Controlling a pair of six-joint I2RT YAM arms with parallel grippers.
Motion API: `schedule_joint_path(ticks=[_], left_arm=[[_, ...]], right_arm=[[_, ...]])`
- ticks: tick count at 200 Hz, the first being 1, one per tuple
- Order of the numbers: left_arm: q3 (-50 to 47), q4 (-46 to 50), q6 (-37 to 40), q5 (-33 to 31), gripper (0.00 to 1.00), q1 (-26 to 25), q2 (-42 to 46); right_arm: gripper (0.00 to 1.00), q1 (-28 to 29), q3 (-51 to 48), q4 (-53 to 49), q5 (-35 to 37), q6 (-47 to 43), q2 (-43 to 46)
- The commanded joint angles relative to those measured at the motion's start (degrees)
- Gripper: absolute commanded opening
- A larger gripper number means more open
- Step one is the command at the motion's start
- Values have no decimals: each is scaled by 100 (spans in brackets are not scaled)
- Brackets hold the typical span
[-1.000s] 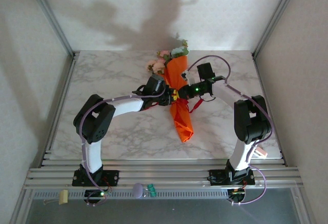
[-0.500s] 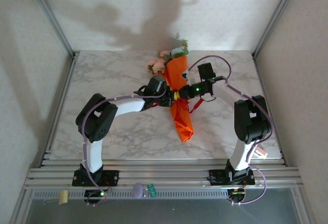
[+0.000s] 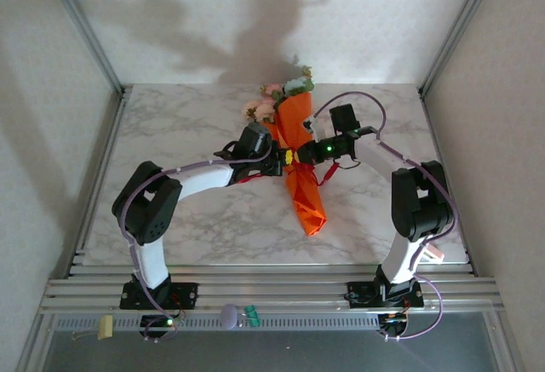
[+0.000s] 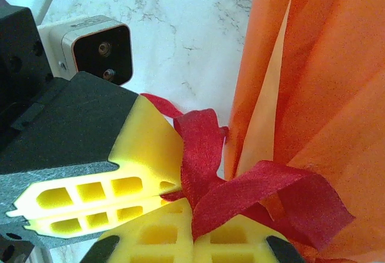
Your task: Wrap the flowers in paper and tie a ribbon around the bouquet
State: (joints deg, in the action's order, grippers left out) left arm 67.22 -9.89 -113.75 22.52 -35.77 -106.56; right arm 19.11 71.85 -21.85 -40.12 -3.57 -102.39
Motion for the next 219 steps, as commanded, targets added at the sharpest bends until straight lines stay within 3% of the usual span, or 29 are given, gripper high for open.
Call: schedule_joint_path(ticks=[1, 66, 132, 200, 219], left_arm=[[-129, 21, -119, 3, 0, 32, 240], [-359, 32, -61, 90, 0, 35, 459], [-883, -112, -93, 173, 0, 0, 707], [-1209, -496, -173, 169, 0, -50, 567], [-1246, -492, -162, 156, 0, -62, 556]], right_arm=[[0, 12, -88, 75, 80, 50, 232], [0, 214, -289, 148, 286, 117, 454], [2, 605, -716, 443, 1340, 216, 762], [39, 901, -778, 329, 1843, 702, 1202], [44, 903, -715, 112, 1958, 842, 1381]])
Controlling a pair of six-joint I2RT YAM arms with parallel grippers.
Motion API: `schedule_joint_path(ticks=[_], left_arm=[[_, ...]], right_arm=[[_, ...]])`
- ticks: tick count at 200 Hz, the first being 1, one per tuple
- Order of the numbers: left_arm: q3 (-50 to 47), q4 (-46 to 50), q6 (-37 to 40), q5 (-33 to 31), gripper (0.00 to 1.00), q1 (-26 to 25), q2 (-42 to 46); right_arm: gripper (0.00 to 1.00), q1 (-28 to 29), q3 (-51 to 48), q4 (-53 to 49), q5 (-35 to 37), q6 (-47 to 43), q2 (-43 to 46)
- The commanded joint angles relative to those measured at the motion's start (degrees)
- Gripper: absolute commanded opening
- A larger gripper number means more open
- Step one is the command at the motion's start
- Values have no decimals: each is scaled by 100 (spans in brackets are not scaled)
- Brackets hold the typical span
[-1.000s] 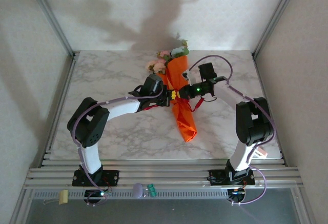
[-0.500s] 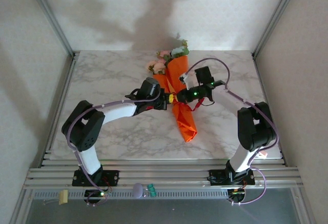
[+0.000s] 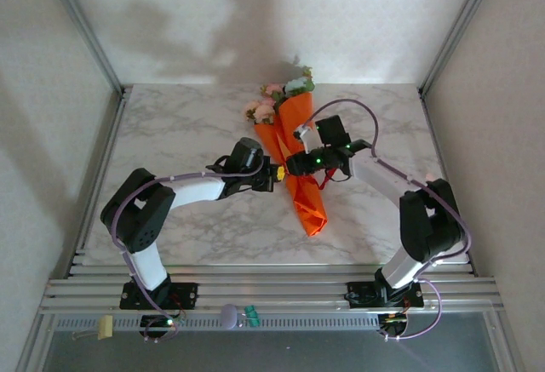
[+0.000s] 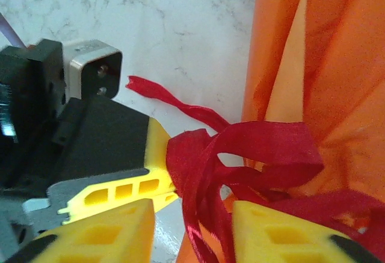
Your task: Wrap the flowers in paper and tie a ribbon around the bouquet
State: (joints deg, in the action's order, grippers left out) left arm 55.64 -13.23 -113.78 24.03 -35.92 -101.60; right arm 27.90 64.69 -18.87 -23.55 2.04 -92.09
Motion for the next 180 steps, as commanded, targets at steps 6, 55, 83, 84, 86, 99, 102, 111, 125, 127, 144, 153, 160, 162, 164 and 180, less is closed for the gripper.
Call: schedule_joint_path(ticks=[6, 55, 83, 84, 86, 99, 102, 111, 125, 127, 144, 153, 160, 162, 164, 180], left_arm=[[-95, -162, -171, 5, 0, -39, 62], [-57, -154, -153, -2, 0, -39, 35], [-35, -144, -145, -4, 0, -42, 18], [-35, -140, -140, -4, 0, -44, 18], [-35, -137, -137, -4, 0, -42, 18], [-19, -128, -136, 3, 0, -44, 13], [-18, -127, -136, 11, 0, -45, 3], [-9, -135, -136, -2, 0, -46, 9], [0, -126, -129, -4, 0, -47, 4], [0, -126, -130, -4, 0, -42, 1], [0, -136, -127, 5, 0, -44, 1], [-7, -144, -124, 3, 0, -38, -4], [-7, -152, -127, 10, 0, -38, -1], [-6, -153, -127, 8, 0, -38, -7], [-2, -153, -127, 6, 0, -38, -6], [0, -161, -122, 6, 0, -38, -1]], right_arm=[[45, 22, 25, -263, 327, 325, 398], [55, -307, -326, -278, 1224, 2186, 889], [60, -671, -119, -721, 993, 4479, 505], [60, -676, -112, -722, 953, 4554, 480], [60, -693, -89, -734, 888, 4705, 435], [60, -704, 47, -829, 656, 5549, 183], [60, -707, 52, -796, 601, 5718, 149], [59, -700, 44, -684, 520, 6179, 76], [59, -704, -5, -544, 427, 6772, -5], [59, -706, -16, -518, 405, 6844, -20], [59, -691, -59, -319, 274, 7307, -153], [59, -698, -81, -260, 225, 7482, -217], [59, -692, -132, -152, 193, 7610, -258], [59, -697, -149, -117, 180, 7644, -268], [59, -696, -160, -81, 166, 7679, -277], [57, -695, -253, 182, 65, 7919, -394]])
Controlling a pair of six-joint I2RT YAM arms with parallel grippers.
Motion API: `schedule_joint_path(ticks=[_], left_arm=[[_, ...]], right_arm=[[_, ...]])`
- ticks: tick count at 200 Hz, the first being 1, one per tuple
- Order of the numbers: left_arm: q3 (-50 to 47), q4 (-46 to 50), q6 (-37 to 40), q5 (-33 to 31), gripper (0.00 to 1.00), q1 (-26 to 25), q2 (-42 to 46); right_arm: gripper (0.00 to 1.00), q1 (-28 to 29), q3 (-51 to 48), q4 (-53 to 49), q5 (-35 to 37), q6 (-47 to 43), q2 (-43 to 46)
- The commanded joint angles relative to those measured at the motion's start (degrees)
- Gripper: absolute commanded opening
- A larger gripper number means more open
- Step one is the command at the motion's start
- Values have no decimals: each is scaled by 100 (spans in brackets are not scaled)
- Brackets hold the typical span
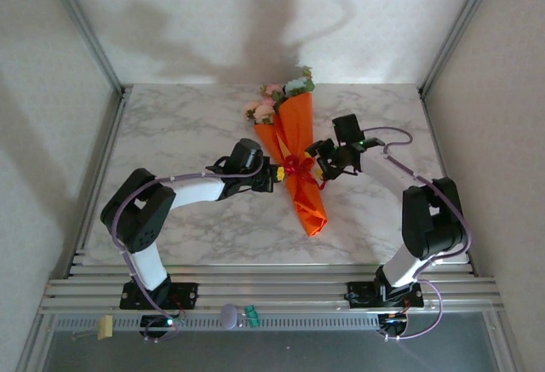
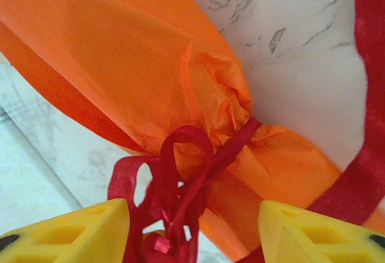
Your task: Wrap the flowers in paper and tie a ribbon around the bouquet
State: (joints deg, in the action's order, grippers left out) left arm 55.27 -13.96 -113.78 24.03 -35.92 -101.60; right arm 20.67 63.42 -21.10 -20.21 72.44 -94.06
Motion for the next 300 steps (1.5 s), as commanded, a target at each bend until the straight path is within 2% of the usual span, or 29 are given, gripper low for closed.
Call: schedule_joint_path(ticks=[1, 43, 87, 102, 128, 179, 300], left_arm=[[37, -90, -120, 10, 0, -38, -1], [37, -90, -119, 15, 0, -38, -5], [63, -71, -92, 14, 0, -38, 11], [81, -72, -78, 14, 0, -38, 26], [125, -17, -49, 24, 0, -38, 86], [77, 99, -21, 57, 0, -45, 359], [-289, 214, 165, 400, 0, -49, 810]], right_arm=[[57, 27, -131, 418, -276, 891, -203], [47, 25, -85, 571, -258, 1092, -419], [31, 8, -31, 467, -137, 1044, -516], [22, 8, -31, 425, -98, 1026, -525], [0, 9, 20, 318, 66, 911, -461], [0, 8, 281, -145, 413, 438, -365], [0, -114, 408, -201, 628, 37, -376]])
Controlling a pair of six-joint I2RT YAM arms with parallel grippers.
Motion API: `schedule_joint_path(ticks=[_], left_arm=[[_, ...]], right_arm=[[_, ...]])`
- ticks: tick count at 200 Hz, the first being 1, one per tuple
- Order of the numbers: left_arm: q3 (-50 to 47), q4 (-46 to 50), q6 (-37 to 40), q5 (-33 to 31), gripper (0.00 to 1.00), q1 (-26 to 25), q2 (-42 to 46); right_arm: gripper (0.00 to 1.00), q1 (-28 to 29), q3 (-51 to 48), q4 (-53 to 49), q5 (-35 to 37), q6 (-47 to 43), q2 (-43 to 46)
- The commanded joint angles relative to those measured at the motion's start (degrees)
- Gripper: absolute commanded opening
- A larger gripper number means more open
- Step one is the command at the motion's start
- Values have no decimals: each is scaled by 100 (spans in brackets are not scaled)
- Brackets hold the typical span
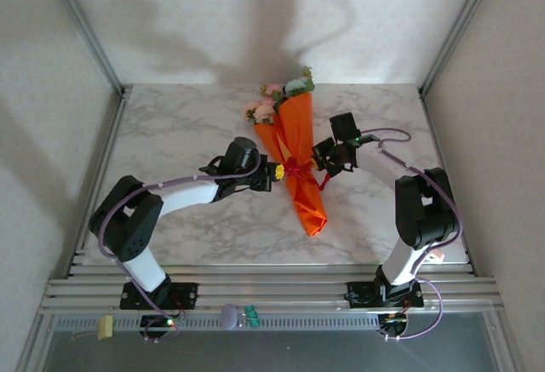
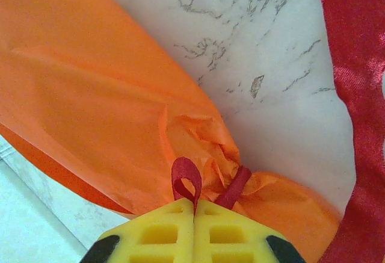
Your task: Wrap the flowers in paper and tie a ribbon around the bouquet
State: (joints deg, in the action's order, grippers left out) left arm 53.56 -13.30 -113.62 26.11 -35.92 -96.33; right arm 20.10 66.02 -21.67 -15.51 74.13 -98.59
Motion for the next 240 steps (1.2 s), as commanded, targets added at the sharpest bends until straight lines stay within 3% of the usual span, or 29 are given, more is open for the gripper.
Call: schedule_joint_path(ticks=[1, 66, 148, 240], left_arm=[[-123, 155, 157, 197, 0, -48, 291], [-862, 332, 416, 280, 0, 113, 816], [-948, 994, 1245, 66, 0, 457, 829], [-773, 1110, 1756, -222, 0, 766, 518]], right_arm=[[0, -58, 144, -144, 160, -133, 76], [0, -149, 69, -136, 298, -395, 103], [0, -579, -98, -324, 610, -892, 327], [0, -1170, -150, -530, 836, -1414, 339]])
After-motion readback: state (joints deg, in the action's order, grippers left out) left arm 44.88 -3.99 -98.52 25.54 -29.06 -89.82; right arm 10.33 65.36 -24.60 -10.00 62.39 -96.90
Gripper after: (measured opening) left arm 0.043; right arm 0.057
